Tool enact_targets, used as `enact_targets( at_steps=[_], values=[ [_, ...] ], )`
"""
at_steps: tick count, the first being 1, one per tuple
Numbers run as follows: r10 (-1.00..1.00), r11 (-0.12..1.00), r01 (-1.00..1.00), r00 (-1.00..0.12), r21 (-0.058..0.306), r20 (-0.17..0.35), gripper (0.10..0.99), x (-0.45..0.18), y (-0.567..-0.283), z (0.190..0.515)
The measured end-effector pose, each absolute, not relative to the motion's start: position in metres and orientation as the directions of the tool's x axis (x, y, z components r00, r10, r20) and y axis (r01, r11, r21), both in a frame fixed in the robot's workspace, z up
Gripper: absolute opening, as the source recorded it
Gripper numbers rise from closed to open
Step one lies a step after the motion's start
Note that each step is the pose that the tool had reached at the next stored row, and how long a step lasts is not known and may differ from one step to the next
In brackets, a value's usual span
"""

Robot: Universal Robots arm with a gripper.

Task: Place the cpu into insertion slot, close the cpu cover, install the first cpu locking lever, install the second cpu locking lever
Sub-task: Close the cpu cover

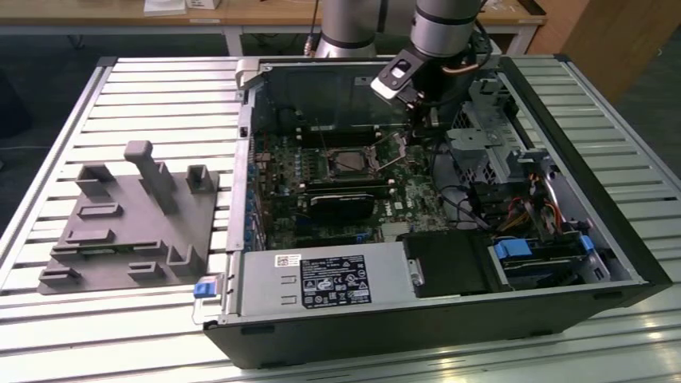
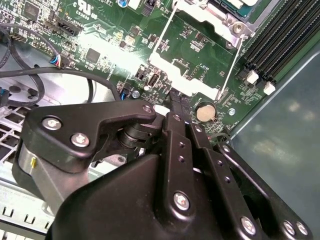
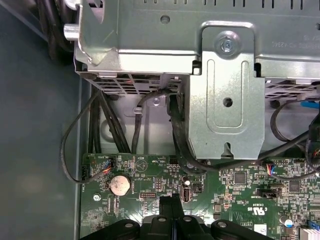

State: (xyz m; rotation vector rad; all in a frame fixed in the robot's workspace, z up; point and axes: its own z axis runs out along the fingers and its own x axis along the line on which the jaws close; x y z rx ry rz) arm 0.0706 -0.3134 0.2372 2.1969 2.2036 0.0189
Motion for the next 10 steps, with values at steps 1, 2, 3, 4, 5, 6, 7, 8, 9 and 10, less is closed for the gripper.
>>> enact_targets(
  at_steps=[1, 2, 3, 4, 5, 6, 7, 8, 9, 10],
  values=[
    [1.0, 0.003, 1.0, -0.003, 0.03, -0.012, 0.106, 0.0704, -0.3135, 0.2372],
    [1.0, 0.003, 1.0, -0.003, 0.03, -0.012, 0.106, 0.0703, -0.3135, 0.2372],
    [1.0, 0.003, 1.0, -0.003, 0.03, -0.012, 0.106, 0.07, -0.3135, 0.2371],
    [1.0, 0.003, 1.0, -0.003, 0.03, -0.012, 0.106, 0.0695, -0.3134, 0.2371],
    [1.0, 0.003, 1.0, -0.003, 0.03, -0.013, 0.106, 0.069, -0.3134, 0.2373],
    [1.0, 0.003, 1.0, -0.003, 0.03, -0.012, 0.106, 0.0687, -0.3135, 0.2378],
    [1.0, 0.003, 1.0, -0.003, 0.03, -0.012, 0.106, 0.0685, -0.3134, 0.2383],
    [1.0, 0.003, 1.0, -0.003, 0.03, -0.012, 0.106, 0.0683, -0.3134, 0.2391],
    [1.0, 0.003, 1.0, -0.003, 0.029, -0.012, 0.106, 0.068, -0.3134, 0.2399],
    [1.0, 0.003, 1.0, -0.003, 0.029, -0.012, 0.106, 0.0676, -0.3134, 0.2406]
  ],
)
